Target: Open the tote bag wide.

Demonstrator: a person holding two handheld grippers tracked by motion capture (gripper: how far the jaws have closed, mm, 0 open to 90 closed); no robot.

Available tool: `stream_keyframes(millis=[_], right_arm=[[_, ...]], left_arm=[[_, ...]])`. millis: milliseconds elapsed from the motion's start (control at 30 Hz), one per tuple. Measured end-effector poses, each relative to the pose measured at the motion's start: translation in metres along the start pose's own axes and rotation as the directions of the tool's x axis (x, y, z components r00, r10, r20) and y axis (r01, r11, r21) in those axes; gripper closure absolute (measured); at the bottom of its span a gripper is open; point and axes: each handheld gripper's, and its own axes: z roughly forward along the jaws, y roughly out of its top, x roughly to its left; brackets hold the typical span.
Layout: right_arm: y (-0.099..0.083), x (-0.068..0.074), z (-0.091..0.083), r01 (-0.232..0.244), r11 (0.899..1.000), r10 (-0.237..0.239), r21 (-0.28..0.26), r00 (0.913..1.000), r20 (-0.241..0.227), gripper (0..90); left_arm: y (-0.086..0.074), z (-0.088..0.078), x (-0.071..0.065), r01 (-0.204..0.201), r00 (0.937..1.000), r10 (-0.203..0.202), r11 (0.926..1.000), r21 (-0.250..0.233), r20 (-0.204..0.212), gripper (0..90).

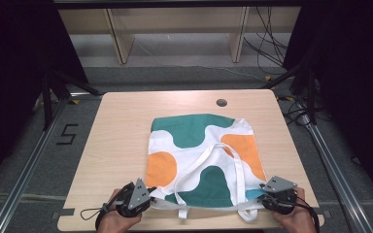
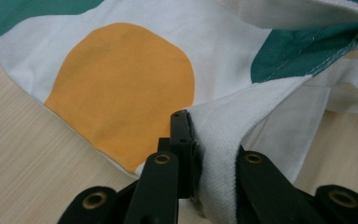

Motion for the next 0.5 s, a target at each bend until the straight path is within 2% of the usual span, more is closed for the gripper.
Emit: stream_keyframes(millis=[67, 133, 200, 300, 333, 367, 433, 467, 500], right_arm=[[0.001, 0.0, 0.001, 0.003, 1.0, -0.003, 0.006, 1.0, -0.001, 68.4], [0.003, 0.001, 0.001, 0.02, 1.0, -0.02, 0.009, 0.9998, -0.005, 75.9], [0.005, 0.002, -0.002, 0.037, 0.999, -0.037, 0.001, 0.9993, -0.001, 80.2], [0.012, -0.005, -0.02, 0.025, 0.996, -0.023, -0.082, 0.9996, 0.019, 86.7], [0.016, -0.009, -0.026, 0.026, 0.993, -0.023, -0.114, 0.9994, 0.027, 87.2], [0.019, -0.011, -0.031, -0.001, 0.989, 0.005, -0.145, 0.9996, 0.027, 87.5], [0.026, -0.016, -0.039, -0.011, 0.98, 0.016, -0.2, 0.9996, 0.023, 87.8], [0.029, -0.018, -0.043, -0.018, 0.976, 0.025, -0.218, 0.9994, 0.025, 87.9], [0.033, -0.018, -0.048, -0.049, 0.972, 0.056, -0.232, 0.9982, 0.023, 88.0]], left_arm=[[0.0, -0.002, 0.001, 0.0, 0.9999, -0.001, 1.0, -0.002, -0.01, 82.4], [0.001, -0.004, 0.001, -0.005, 0.9999, 0.004, 0.9999, -0.009, -0.014, 82.4], [0.004, -0.006, 0.001, 0.023, 0.9996, -0.024, 0.9988, -0.044, -0.016, 82.4], [0.013, -0.016, 0.006, 0.026, 0.999, -0.029, 0.9953, -0.094, -0.034, 82.9], [0.018, -0.019, 0.008, 0.032, 0.9985, -0.037, 0.9929, -0.114, -0.039, 83.1], [0.022, -0.023, 0.01, 0.029, 0.9983, -0.035, 0.9917, -0.125, -0.046, 83.2], [0.031, -0.028, 0.013, 0.042, 0.9972, -0.051, 0.9868, -0.156, -0.055, 83.4], [0.036, -0.032, 0.017, 0.034, 0.9967, -0.046, 0.9853, -0.168, -0.067, 83.5], [0.04, -0.034, 0.02, 0.048, 0.9958, -0.061, 0.9821, -0.182, -0.067, 83.5]])
